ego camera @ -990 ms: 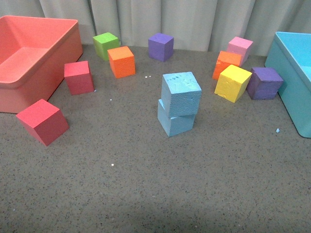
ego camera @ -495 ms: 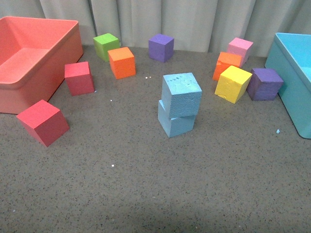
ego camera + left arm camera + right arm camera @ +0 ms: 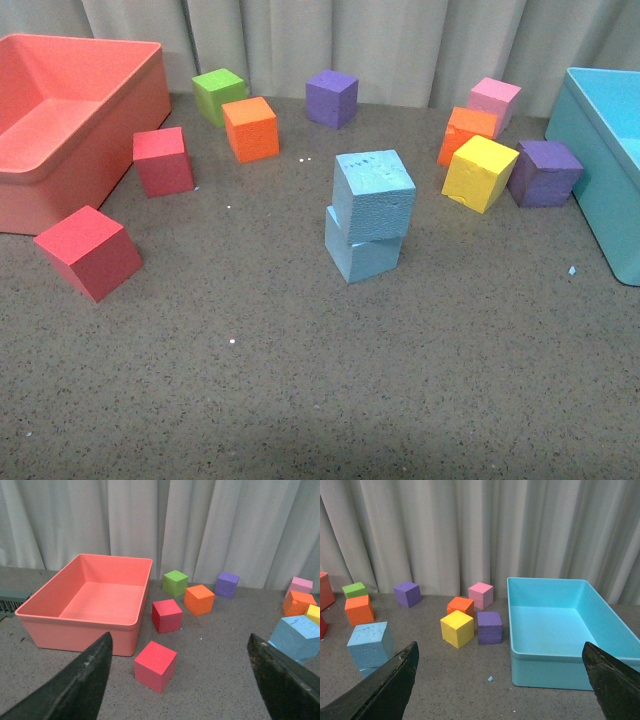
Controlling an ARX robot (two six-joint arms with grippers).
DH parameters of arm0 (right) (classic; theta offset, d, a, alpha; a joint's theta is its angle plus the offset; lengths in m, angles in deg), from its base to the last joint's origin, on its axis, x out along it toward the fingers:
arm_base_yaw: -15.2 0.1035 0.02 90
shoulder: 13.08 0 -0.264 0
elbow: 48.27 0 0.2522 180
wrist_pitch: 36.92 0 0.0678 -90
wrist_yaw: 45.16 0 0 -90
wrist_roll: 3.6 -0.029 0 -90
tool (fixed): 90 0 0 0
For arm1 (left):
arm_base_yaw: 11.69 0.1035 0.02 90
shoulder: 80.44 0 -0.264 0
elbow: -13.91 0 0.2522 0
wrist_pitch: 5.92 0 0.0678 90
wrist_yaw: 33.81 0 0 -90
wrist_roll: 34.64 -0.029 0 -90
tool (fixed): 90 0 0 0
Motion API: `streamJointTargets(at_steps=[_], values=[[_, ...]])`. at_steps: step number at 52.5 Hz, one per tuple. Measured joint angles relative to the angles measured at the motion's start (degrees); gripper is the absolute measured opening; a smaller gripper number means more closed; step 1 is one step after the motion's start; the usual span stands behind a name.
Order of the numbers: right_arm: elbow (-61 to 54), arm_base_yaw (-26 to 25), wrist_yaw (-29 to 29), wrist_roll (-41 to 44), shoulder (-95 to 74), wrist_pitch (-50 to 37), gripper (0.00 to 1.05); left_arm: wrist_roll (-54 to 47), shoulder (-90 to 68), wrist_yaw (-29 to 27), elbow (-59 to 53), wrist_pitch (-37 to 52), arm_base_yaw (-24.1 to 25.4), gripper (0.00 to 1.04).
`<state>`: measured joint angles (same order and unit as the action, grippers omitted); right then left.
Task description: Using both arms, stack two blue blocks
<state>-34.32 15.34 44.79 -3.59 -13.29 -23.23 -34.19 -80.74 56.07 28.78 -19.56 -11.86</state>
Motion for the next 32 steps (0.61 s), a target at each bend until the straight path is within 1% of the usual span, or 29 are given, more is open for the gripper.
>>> streamJointTargets(at_steps=[2, 4, 5, 7, 32], values=[[0.00, 0.00, 0.00, 0.00, 0.00, 0.00, 0.95, 0.00, 0.00, 0.00, 0.00, 0.00, 0.00, 0.88], [0.00, 0.00, 0.00, 0.00, 0.00, 0.00, 0.95, -0.02, 0.00, 0.00, 0.00, 0.00, 0.00, 0.99], [0.00, 0.00, 0.00, 0.00, 0.00, 0.00, 0.95, -0.07, 0.00, 0.00, 0.00, 0.00, 0.00, 1.00], [0.00, 0.00, 0.00, 0.00, 0.00, 0.00, 0.95, -0.09, 0.00, 0.00, 0.00, 0.00, 0.00, 0.98], [0.00, 0.00, 0.00, -0.02, 0.00, 0.00, 0.95, -0.13, 0.00, 0.00, 0.00, 0.00, 0.00, 0.98]])
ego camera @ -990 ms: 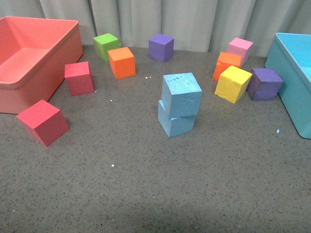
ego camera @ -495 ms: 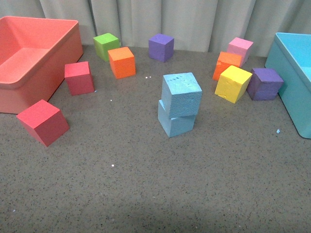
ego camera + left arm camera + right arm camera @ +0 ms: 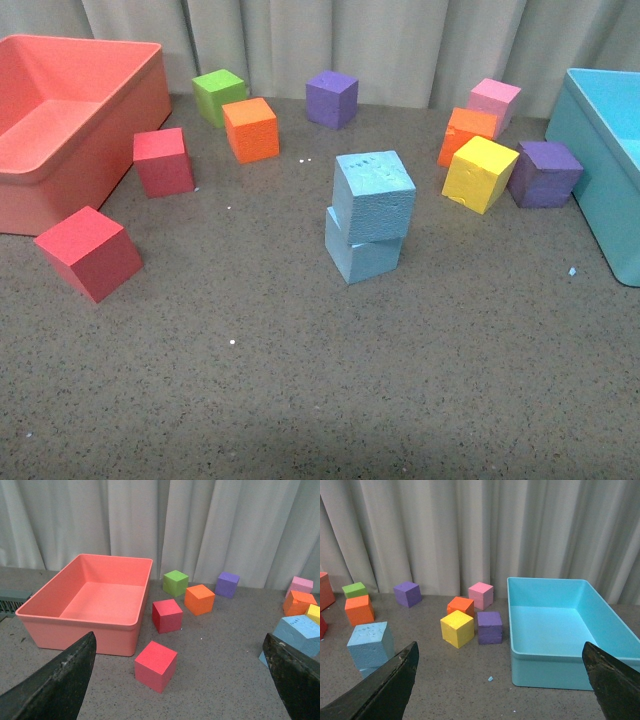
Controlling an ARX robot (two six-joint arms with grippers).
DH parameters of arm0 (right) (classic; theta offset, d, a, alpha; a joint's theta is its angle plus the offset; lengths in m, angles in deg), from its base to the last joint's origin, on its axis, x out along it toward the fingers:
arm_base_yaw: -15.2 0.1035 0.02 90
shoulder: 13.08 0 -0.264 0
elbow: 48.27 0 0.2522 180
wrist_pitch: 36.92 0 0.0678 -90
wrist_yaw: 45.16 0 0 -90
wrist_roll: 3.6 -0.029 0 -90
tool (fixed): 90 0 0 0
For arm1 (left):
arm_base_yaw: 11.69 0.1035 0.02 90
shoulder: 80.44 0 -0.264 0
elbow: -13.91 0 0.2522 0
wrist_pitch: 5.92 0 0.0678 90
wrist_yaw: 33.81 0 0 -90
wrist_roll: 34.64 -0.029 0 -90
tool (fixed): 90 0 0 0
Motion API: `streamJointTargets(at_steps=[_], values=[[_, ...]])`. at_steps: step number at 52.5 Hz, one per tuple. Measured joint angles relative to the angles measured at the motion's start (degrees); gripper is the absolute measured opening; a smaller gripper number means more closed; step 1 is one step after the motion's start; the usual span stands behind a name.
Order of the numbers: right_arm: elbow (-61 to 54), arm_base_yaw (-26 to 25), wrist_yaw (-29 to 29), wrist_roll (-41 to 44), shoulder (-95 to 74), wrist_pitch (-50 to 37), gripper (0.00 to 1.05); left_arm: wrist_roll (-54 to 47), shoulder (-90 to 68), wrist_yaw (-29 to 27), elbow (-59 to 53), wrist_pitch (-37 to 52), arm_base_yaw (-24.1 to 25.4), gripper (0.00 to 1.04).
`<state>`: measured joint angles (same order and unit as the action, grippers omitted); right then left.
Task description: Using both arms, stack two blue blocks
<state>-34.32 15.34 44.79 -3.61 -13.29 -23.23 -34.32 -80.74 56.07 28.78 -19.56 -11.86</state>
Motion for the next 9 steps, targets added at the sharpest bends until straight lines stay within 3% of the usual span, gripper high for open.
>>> streamJointTargets(at_steps=[9], values=[[0.00, 0.00, 0.00, 0.02, 0.00, 0.00, 0.95, 0.00, 0.00, 0.00, 0.00, 0.00, 0.00, 0.98]])
